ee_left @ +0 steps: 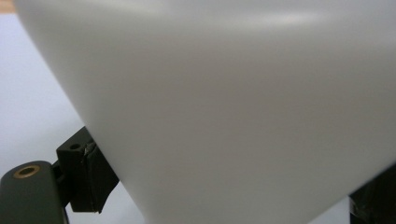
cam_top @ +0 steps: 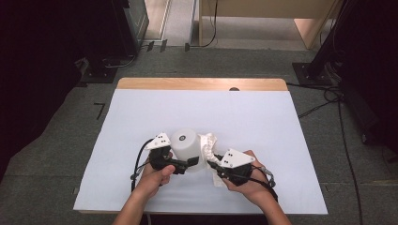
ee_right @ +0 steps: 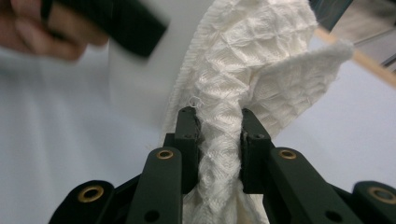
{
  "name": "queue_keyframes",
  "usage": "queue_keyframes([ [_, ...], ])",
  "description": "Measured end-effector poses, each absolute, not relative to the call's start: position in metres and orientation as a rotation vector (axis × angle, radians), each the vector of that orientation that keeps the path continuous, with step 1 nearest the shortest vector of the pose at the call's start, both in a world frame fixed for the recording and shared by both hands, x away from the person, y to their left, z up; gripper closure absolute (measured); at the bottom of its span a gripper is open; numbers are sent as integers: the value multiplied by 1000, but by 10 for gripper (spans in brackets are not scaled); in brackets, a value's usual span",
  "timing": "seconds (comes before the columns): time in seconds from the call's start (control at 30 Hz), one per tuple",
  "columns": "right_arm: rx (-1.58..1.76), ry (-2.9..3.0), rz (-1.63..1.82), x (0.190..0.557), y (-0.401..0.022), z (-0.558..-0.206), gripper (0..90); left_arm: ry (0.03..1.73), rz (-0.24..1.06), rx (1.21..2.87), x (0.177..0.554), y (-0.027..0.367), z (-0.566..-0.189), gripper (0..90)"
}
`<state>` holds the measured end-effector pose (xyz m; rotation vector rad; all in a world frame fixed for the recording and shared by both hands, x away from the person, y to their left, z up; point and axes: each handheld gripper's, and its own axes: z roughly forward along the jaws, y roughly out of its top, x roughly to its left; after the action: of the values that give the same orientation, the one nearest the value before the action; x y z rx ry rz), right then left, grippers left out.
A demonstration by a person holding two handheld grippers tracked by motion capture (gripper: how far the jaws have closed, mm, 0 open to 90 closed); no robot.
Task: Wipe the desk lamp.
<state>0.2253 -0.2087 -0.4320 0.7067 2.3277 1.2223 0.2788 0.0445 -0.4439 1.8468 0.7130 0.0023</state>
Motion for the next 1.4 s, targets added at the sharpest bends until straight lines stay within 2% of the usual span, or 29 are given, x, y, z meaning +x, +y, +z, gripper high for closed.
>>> queue_keyframes([
  [0.13, 713, 2196, 1297, 219, -214, -417, 739, 670, 14, 1931, 272, 27, -449, 81],
  [0.23, 696, 2174, 1332, 218, -217, -412, 738, 673, 22, 1931, 272, 24, -449, 81],
  [0.53, 782, 2409, 1134, 234, -211, -447, 750, 737, 31, 1850, 279, 43, -443, 81],
  [0.83, 781, 2154, 1344, 220, -216, -415, 752, 691, 50, 1942, 271, 21, -452, 81],
  [1.13, 830, 2396, 1178, 235, -212, -446, 750, 744, 64, 1858, 278, 38, -446, 80],
  [1.4, 772, 2196, 1319, 222, -214, -417, 750, 714, 51, 1918, 272, 21, -455, 81],
])
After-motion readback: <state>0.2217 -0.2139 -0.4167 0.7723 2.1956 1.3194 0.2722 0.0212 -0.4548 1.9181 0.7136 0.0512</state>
